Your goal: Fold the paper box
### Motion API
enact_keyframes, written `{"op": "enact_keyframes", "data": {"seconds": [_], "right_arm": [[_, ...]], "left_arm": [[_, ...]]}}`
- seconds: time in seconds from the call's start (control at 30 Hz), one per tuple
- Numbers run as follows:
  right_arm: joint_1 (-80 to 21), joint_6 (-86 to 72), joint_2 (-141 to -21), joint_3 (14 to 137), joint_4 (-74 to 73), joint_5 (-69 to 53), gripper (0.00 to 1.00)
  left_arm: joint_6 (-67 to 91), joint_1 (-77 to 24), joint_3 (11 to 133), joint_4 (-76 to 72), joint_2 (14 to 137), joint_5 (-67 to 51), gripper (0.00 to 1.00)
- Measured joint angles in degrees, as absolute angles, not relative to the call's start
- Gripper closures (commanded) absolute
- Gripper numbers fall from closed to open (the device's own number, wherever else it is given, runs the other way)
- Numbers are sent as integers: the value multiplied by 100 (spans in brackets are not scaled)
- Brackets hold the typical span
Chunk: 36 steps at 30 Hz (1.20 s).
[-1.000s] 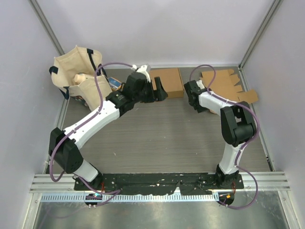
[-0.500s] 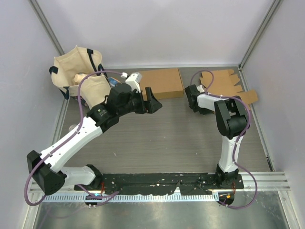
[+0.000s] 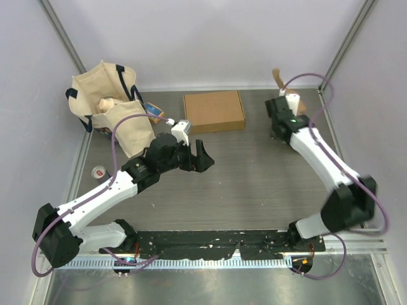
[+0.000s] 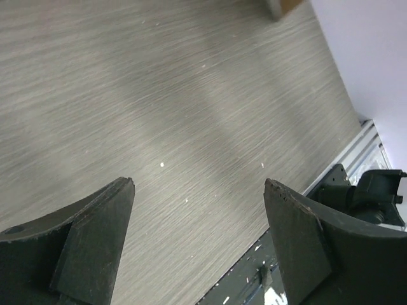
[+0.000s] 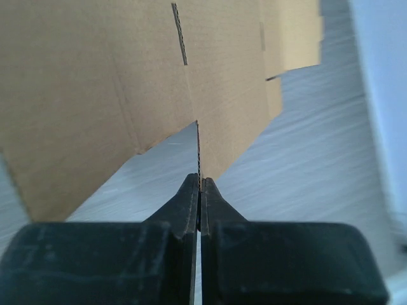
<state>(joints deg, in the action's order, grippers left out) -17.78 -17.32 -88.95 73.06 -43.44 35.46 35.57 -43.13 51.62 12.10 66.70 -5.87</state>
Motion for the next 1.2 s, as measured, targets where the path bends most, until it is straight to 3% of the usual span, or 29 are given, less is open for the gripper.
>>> {"op": "enact_keyframes", "data": {"seconds": [0.2, 0.4, 0.7, 0.97, 1.07, 1.1, 1.17, 1.2], "right_arm": [[-1782, -4189, -6805, 7397, -4176, 1356, 98], [-2023, -6545, -6713, 7345, -4029, -331, 98], [-2340, -8165, -6777, 7336, -3905, -1411, 98], [-2512, -8949, -6445, 7155, -3597, -1682, 98], [-2578, -9107, -6416, 7155, -3514, -1728, 98], [-2596, -9172, -6410, 7155, -3479, -1737, 98], [-2617, -9247, -6381, 7135, -3413, -1758, 98], [-2622, -9297, -6348, 7105, -3365, -1769, 93]], "left_arm": [[2851, -4683, 4602, 21, 6117, -578, 9], [1743, -4886, 4530, -666, 5843, -311, 8], [-657, -5107, 5341, -475, 5837, 82, 7], [-1435, -5151, 5826, -244, 6455, -169, 11], [-1579, -5183, 5883, -180, 6840, -113, 16], [-1629, -5192, 5883, -176, 6967, -54, 29], [-1688, -5203, 5883, -172, 7100, 93, 45], [-1758, -5203, 5883, -180, 7166, 235, 58]]}}
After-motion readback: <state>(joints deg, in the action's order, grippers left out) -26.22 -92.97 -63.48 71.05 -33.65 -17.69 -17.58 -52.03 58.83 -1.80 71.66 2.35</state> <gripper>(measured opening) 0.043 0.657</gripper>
